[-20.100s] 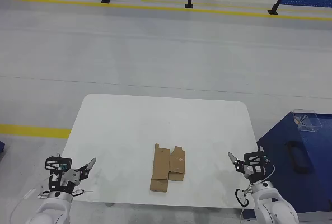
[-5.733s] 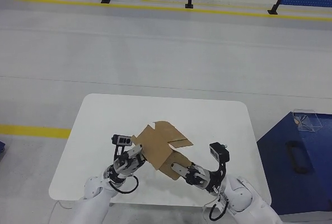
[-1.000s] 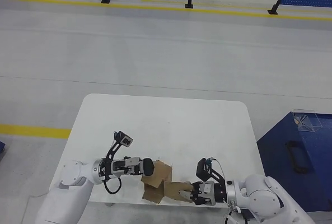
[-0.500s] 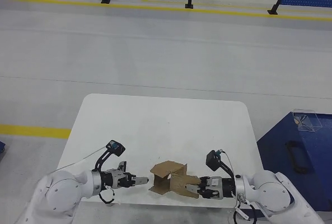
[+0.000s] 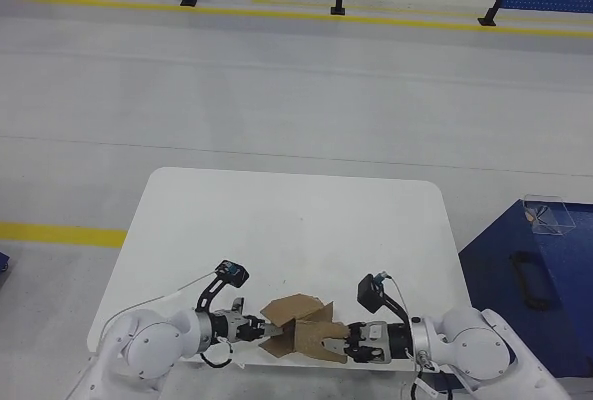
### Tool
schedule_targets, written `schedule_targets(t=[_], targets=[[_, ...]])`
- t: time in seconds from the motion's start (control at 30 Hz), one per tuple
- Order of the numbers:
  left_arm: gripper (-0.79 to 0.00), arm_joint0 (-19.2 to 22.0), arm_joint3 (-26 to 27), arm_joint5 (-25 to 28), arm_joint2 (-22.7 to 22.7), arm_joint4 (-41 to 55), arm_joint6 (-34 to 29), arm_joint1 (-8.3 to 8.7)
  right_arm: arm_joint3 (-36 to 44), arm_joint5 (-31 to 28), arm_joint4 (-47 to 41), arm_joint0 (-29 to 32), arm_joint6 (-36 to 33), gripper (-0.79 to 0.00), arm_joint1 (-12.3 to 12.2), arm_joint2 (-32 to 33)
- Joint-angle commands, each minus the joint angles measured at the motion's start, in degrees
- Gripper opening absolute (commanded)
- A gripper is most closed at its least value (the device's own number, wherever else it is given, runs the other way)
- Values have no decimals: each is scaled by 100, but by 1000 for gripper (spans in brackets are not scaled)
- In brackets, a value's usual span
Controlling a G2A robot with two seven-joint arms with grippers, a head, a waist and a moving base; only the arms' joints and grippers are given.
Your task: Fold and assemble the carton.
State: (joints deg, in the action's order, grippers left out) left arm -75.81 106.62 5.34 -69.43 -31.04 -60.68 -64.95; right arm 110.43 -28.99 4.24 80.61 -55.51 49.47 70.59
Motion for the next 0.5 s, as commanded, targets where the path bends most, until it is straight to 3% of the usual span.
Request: schedule_targets(t=[0.0,0.1,0.13,0.17,0.2,0.43,0.47], targets=[[-326,62,-97,-104,121,95,55,-20,2,-33,32,-22,14,-785,3,-26],[-453,198,-293,-282,247,204,150,-48,3,-115,74,-33,70,-785,7,-52],[-554,224,-338,-319,293,301,184,-60,2,-144,90,-30,96,-785,7,-52],[-730,255,-376,-293,331,423,188,-70,4,-165,102,-24,123,-785,7,-51],[-785,284,-413,-263,351,519,197,-75,11,-196,126,-20,153,-785,6,-44],[-785,336,-483,-103,451,696,324,-78,4,-223,186,32,276,-785,0,-25],[-785,337,-496,-99,456,701,335,-76,-7,-198,173,40,293,-206,-1,-24]])
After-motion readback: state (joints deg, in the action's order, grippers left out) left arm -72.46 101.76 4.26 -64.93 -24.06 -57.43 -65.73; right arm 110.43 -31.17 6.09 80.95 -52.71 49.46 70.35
